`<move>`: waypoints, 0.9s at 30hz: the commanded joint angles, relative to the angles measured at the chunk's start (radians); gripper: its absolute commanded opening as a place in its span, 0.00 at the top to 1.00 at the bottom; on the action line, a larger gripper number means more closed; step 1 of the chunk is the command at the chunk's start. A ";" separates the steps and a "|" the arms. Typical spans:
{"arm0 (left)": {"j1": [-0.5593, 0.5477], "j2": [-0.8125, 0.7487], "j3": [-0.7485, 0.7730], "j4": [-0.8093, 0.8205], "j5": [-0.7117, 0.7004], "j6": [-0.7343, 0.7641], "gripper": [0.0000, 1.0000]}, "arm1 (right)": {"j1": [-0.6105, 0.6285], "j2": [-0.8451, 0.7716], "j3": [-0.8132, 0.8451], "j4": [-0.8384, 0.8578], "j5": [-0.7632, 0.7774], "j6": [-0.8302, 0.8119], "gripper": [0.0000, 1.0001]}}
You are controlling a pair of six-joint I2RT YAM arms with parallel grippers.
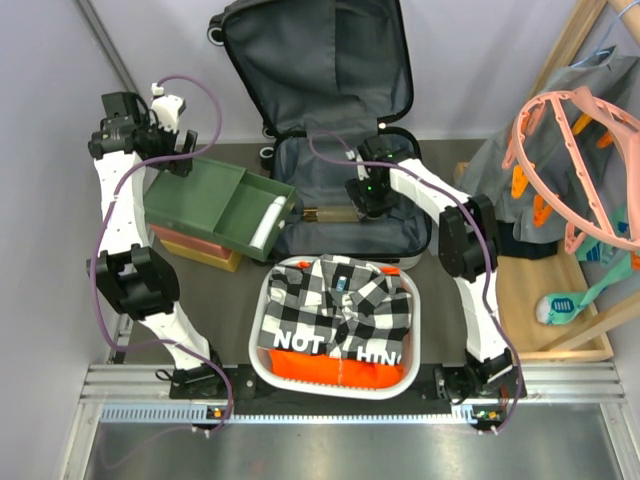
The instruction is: Open, take out, and arrange the luggage
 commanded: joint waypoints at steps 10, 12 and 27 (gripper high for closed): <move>0.003 -0.003 0.026 0.028 -0.005 -0.003 0.01 | -0.001 0.133 0.177 0.004 0.101 0.010 0.25; 0.003 -0.003 0.027 0.028 -0.006 -0.003 0.01 | -0.001 0.140 0.186 0.012 0.112 0.008 0.24; 0.004 -0.009 0.035 0.031 0.008 -0.012 0.01 | 0.001 0.093 0.173 0.029 0.078 -0.005 0.61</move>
